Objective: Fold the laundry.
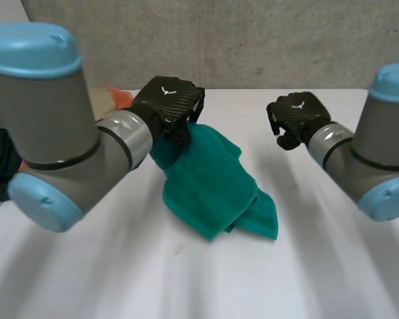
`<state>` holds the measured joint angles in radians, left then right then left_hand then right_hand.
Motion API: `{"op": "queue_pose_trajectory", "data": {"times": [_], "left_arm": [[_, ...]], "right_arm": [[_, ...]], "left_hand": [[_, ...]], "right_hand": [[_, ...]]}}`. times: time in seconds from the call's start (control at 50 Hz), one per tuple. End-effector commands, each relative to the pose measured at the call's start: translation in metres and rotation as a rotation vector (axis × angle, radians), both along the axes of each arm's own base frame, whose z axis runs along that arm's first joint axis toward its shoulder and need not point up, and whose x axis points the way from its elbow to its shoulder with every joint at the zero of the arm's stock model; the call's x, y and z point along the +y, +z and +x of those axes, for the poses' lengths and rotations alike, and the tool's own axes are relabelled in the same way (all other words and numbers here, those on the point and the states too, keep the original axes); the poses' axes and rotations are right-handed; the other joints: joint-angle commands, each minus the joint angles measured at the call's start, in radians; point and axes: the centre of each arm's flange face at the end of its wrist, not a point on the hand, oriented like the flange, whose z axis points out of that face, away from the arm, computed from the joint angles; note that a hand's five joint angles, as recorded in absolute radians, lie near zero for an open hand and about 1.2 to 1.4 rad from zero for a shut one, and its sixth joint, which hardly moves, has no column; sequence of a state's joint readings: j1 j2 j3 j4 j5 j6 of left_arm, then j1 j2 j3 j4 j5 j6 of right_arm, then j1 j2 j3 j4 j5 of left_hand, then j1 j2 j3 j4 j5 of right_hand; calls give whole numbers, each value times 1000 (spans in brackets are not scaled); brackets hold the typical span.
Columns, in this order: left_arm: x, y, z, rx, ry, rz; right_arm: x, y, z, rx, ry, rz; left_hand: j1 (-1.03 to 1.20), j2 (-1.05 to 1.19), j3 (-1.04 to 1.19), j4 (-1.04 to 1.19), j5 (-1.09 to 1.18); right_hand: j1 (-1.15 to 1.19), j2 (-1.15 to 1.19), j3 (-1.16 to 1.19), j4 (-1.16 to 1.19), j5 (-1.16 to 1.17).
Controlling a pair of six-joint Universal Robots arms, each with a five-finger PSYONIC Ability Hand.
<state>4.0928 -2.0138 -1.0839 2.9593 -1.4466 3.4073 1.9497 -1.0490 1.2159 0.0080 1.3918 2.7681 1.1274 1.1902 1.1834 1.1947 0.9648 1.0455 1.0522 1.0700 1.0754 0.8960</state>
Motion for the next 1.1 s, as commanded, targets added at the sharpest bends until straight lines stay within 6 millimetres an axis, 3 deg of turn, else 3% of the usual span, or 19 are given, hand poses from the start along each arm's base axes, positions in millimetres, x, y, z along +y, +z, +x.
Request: {"op": "queue_pose_trajectory", "data": {"times": [0.02, 0.2, 0.36, 0.4, 0.42, 0.44, 0.5, 0.58, 0.62, 0.66, 0.7, 0.78, 0.8, 0.86, 0.98, 1.02, 1.04, 1.06, 1.1], "left_arm": [[12, -2, 13, -17, -63, 91], [18, 34, 20, 53, -57, 21], [33, 58, 26, 134, -84, 23], [39, 63, 28, 157, -103, 24], [41, 65, 29, 162, -104, 24], [41, 66, 31, 167, -103, 22], [40, 67, 39, 173, -82, 24], [17, 59, 54, 169, -12, 22], [2, 50, 60, 165, 22, 32], [-8, 39, 61, 153, 34, 55], [-22, 20, 61, 135, 49, 106], [-42, -15, 59, 98, 59, 187], [-49, -28, 56, 86, 62, 211], [-63, -47, 53, 68, 73, 239], [-106, -79, 42, 41, 120, 235], [-113, -84, 38, 33, 123, 238], [-119, -87, 35, 35, 128, 239], [-122, -88, 32, 35, 126, 235], [-127, -85, 29, 35, 127, 218]], "right_arm": [[4, -10, -10, 4, -14, 216], [8, -52, 13, -141, 19, 542], [3, -85, 44, -223, 48, 524], [0, -89, 51, -242, 45, 502], [-2, -88, 52, -251, 41, 488], [-8, -84, 52, -266, 28, 456], [-20, -70, 43, -291, -25, 396], [-37, 6, 8, -315, -132, 140], [-28, 50, -7, -254, -131, -18], [-10, 72, -14, -154, -104, -128], [5, 78, -14, -74, -74, -179], [39, 64, -4, 98, 11, -220], [50, 51, 2, 146, 44, -205], [60, 34, 10, 192, 80, -181], [47, -24, 28, 250, 93, -111], [42, -33, 33, 247, 90, -117], [36, -40, 38, 233, 88, -130], [33, -42, 39, 224, 87, -135], [28, -46, 42, 202, 85, -141]], "left_hand": [[269, 206, 213, 202, 257], [269, 206, 213, 202, 257], [269, 206, 213, 202, 257], [269, 206, 213, 202, 257], [269, 206, 213, 202, 257], [269, 206, 213, 202, 257], [269, 206, 213, 202, 257], [269, 206, 213, 202, 257], [269, 206, 213, 202, 257], [269, 206, 213, 202, 257], [269, 206, 213, 202, 257], [269, 206, 213, 202, 257], [269, 206, 213, 202, 257], [263, 201, 207, 196, 251], [94, 31, 38, 26, 82], [-71, -133, -126, -138, -82], [-327, -390, -383, -394, -339], [-481, -544, -537, -548, -493], [-780, -843, -836, -848, -792]], "right_hand": [[-871, -878, -895, -901, -896], [-871, -878, -895, -901, -896], [-856, -863, -881, -886, -881], [-585, -591, -609, -615, -610], [-313, -320, -337, -343, -338], [344, 337, 320, 314, 319], [351, 344, 326, 321, 326], [351, 344, 326, 321, 326], [351, 344, 326, 321, 326], [351, 344, 326, 321, 326], [351, 344, 326, 321, 326], [351, 344, 326, 321, 326], [351, 344, 326, 321, 326], [351, 344, 326, 321, 326], [351, 344, 326, 321, 326], [351, 344, 326, 321, 326], [351, 344, 326, 321, 326], [237, 230, 213, 207, 212], [-415, -422, -439, -445, -440]]}}
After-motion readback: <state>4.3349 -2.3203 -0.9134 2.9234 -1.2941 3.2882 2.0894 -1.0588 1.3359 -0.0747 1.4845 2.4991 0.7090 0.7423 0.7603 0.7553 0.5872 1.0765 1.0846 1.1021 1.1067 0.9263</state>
